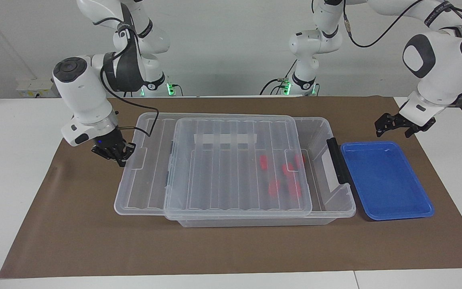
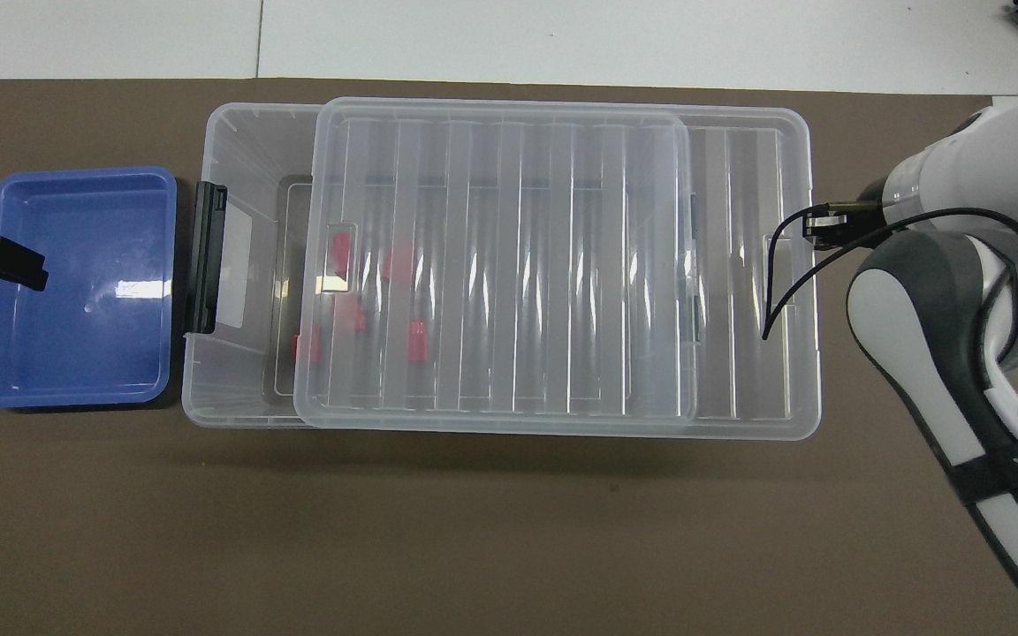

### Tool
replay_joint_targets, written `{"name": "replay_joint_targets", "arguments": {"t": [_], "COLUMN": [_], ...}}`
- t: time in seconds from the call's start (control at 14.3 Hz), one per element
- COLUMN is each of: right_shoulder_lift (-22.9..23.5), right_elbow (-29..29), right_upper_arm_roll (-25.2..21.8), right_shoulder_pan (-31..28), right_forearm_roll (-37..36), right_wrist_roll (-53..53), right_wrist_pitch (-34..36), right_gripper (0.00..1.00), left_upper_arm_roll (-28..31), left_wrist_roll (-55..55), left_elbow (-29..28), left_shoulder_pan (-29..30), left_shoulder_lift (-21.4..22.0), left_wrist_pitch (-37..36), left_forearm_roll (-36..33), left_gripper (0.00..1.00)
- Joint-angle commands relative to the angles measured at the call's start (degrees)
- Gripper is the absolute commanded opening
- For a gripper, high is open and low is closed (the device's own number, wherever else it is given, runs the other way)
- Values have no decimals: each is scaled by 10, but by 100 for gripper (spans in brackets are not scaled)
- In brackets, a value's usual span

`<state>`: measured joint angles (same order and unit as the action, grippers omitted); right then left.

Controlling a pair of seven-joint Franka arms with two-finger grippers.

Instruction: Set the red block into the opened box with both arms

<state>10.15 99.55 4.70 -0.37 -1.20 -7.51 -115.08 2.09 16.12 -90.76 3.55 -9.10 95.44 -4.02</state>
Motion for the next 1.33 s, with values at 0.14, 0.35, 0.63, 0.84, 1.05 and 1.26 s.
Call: {"name": "replay_joint_targets", "arguments": {"t": [0.14, 0.35, 0.63, 0.84, 1.05, 1.26], "right_shoulder_lift": [-8, -8, -10, -9, -10, -10], "right_elbow": [5, 5, 5, 4, 5, 4], "right_upper_arm_roll": [5, 7, 7, 7, 8, 8], "right_shoulder_pan": [36, 56, 70, 81, 83, 84], "right_forearm_roll": [13, 13, 40, 40, 40, 40], "right_wrist_roll": [6, 6, 3, 2, 2, 2], "right_wrist_pitch": [14, 20, 20, 20, 20, 20], "right_gripper": [0, 0, 0, 0, 0, 0], "left_upper_arm_roll": [5, 7, 7, 7, -7, -14], "left_wrist_roll": [21, 23, 23, 23, 20, 20], "left_elbow": [-35, -35, -29, -25, -17, -22], "left_shoulder_pan": [-3, -35, -48, -48, -66, -84], "left_shoulder_lift": [22, 22, 82, 103, 104, 120], "left_wrist_pitch": [24, 26, 26, -1, -3, -11], "left_forearm_roll": [9, 6, 2, 2, 1, 2], "left_gripper": [100, 100, 100, 100, 100, 100]}}
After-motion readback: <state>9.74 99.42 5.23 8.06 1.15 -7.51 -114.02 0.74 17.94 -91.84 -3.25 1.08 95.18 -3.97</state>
